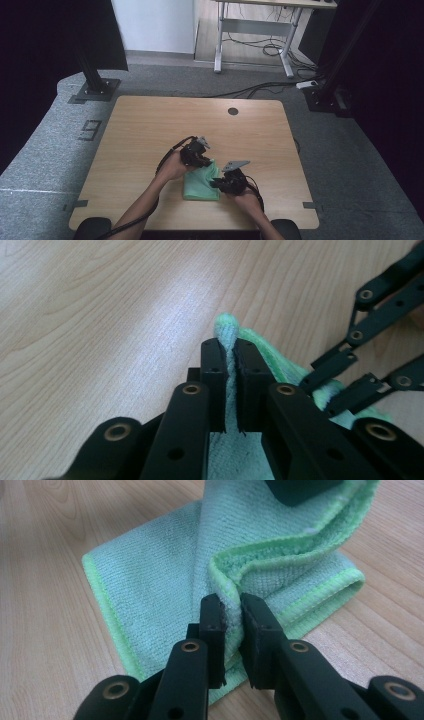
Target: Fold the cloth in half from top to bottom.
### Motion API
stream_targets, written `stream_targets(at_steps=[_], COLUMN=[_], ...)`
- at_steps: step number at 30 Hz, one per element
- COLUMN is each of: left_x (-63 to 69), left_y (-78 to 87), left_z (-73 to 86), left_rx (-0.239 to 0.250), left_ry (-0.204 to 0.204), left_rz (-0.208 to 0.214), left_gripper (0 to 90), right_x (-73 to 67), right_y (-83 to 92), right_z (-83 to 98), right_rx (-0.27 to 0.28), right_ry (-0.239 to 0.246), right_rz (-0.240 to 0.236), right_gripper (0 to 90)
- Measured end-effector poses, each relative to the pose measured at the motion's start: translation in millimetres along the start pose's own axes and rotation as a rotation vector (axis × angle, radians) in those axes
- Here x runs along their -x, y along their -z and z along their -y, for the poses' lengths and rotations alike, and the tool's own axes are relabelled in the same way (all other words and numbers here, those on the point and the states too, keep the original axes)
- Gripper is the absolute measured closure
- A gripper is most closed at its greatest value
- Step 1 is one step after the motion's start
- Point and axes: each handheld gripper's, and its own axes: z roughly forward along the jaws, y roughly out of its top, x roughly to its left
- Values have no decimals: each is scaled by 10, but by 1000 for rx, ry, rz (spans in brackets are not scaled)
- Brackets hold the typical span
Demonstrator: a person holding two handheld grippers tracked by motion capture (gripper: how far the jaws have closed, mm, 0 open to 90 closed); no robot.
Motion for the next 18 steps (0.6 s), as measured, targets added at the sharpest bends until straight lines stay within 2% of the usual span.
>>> stream_targets(at_steps=[2,5,7,10,15,18], left_x=[30,78,108,127,164,214], left_y=[44,113,151,209,298,343], left_z=[4,32,67,132,238,317], left_rx=[3,5,17,35,59,75], left_ry=[-13,-37,-34,-33,-26,-27], left_rz=[-3,-20,-35,-52,-54,-52], left_gripper=[850,848,846,840,821,811], right_x=[-5,-42,-69,-82,-79,-84], right_y=[-1,9,21,51,120,156], right_z=[-2,-19,-35,-47,-46,-37], right_rx=[0,-10,-14,-7,-2,-1], right_ry=[5,41,59,61,38,41], right_rz=[4,26,40,47,51,58], right_gripper=[784,746,713,683,625,597])
